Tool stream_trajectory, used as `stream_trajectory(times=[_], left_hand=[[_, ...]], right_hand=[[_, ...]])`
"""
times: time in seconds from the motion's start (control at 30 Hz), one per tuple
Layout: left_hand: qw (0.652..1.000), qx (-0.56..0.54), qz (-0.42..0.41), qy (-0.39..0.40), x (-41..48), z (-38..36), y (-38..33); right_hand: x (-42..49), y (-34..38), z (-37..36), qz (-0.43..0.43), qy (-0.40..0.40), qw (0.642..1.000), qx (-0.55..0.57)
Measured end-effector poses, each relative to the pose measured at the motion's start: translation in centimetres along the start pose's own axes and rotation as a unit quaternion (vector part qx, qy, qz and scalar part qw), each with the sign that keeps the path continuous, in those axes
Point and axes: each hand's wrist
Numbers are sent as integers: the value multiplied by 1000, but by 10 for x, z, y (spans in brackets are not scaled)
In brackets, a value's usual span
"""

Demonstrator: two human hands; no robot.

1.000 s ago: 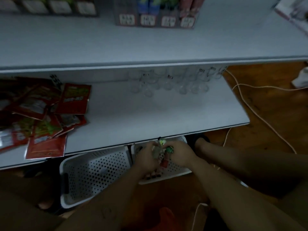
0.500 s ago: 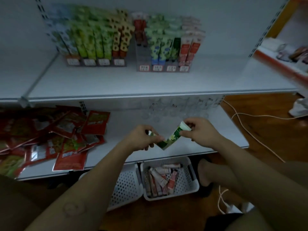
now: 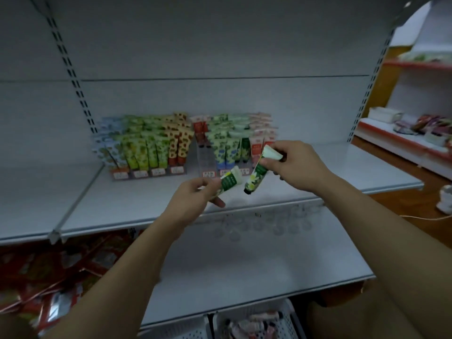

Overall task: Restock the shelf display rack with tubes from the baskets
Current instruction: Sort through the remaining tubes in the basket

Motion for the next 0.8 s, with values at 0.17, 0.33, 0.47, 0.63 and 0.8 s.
stream_trajectory(times=[0.17,0.33,0.47,0.63,0.8], left_hand=[[1000,-19,-14,-16,22,-8,-22],[993,-105,-52,-28,48,-16,-39],[987,-110,-107,-51,72,-15,-55],[974,33,-199,-108,98,-20,-69],[934,182,-276,-134,127,-35,-70]], right_hand=[[27,12,-4,29,-3,999,-20],[54,14,-6,43,-37,998,-30],[76,8,-12,51,-64,996,-17],[94,-9,-32,99,-56,989,-93],[103,-16,-40,162,-50,970,-171]])
Point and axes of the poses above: each hand's wrist, its own x-axis towards the middle knuckle, its own z-axis out of the back of the hand, y = z × x, and after that the axes turned 11 degrees about -y, right-handed
